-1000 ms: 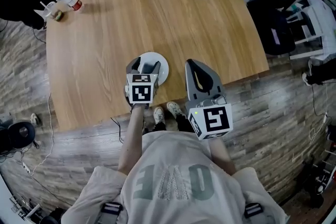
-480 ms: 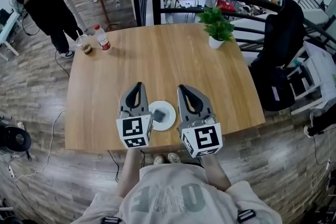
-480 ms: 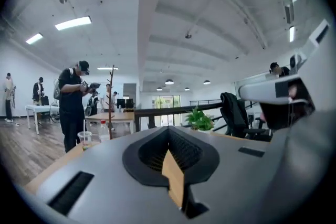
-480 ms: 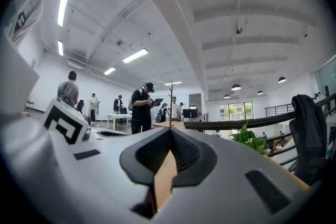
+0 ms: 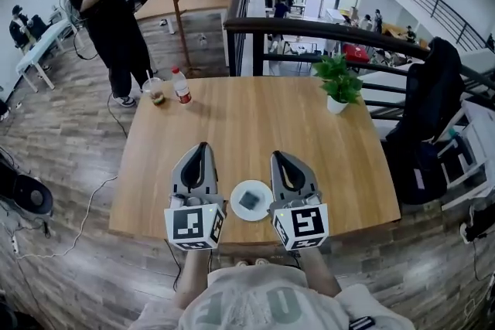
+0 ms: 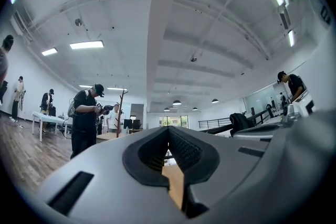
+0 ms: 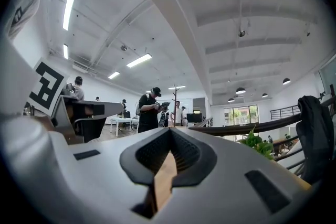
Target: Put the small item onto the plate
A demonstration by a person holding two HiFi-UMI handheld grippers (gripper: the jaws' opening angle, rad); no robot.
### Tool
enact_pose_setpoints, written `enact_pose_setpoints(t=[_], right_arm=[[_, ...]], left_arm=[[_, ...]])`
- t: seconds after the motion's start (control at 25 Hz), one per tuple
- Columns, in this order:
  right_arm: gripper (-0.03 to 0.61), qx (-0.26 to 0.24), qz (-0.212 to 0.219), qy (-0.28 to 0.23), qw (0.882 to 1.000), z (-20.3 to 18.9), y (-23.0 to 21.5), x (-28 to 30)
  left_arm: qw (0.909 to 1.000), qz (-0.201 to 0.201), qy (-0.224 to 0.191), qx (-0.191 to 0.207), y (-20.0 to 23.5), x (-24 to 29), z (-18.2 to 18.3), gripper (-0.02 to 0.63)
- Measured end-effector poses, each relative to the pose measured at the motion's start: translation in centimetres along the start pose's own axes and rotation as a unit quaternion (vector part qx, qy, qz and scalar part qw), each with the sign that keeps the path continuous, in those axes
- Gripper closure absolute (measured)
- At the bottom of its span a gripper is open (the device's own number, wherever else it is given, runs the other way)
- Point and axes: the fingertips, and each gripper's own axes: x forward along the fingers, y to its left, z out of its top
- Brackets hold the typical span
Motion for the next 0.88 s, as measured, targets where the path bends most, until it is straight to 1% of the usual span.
enact_pose_setpoints(t=[0.28, 0.88], right_arm=[[0.561, 0.003, 0.01, 0.003, 1.0, -0.2, 0.8, 0.2], [0.561, 0.0, 0.005, 0.012, 1.0, -0.1, 0.9, -0.9]], left_arm=[[1.0, 0.003, 0.007, -0.005, 0.3, -0.8, -0.5, 0.604], [0.9994, -0.005, 0.017, -0.028, -0.2, -1.5, -0.5, 0.605]])
